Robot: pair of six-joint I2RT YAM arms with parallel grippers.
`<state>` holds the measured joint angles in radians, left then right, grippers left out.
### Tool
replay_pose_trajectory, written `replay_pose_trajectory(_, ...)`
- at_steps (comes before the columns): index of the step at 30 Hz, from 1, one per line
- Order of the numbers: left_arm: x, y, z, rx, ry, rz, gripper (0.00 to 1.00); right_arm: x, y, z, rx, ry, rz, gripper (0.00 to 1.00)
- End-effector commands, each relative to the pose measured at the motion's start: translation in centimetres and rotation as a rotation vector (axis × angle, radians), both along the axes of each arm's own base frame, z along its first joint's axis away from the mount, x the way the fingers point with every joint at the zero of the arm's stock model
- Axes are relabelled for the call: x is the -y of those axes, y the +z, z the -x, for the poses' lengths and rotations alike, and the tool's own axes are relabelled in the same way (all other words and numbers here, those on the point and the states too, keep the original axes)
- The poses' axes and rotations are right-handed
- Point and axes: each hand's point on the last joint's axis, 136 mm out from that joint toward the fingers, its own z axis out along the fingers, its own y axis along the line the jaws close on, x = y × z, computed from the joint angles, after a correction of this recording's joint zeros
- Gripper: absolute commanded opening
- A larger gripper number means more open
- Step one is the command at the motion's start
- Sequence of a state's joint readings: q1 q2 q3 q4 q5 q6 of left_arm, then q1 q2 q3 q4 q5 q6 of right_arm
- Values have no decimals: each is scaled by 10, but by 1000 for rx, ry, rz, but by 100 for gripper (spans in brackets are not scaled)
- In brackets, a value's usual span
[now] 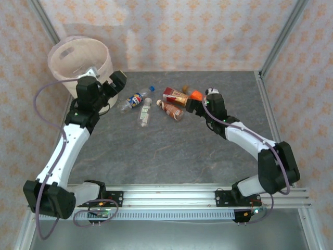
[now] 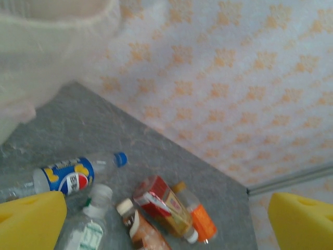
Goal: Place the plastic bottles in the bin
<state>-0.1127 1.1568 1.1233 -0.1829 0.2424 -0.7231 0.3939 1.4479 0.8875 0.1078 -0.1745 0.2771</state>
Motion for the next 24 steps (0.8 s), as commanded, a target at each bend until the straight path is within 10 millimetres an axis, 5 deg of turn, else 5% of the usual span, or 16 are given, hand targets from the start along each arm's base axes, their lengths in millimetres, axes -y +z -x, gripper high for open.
replay_pose_trajectory(1,12,-15,19,-19,-50,-29,100,-7,-15,-8,-64,92,48,99)
replay_pose_trajectory(9,10,-71,36,-116,-29,-31,100,-56,-50,-19,-240,358,90,99)
replay_pose_trajectory(13,5,-75,37,-113,-4,-44,100,-77,-68,-17,-268,471,164,99)
replay_pose_trajectory(24,9,-85,33,-133,-30,-68,100,-97,-115,-27,-363,521,403,98)
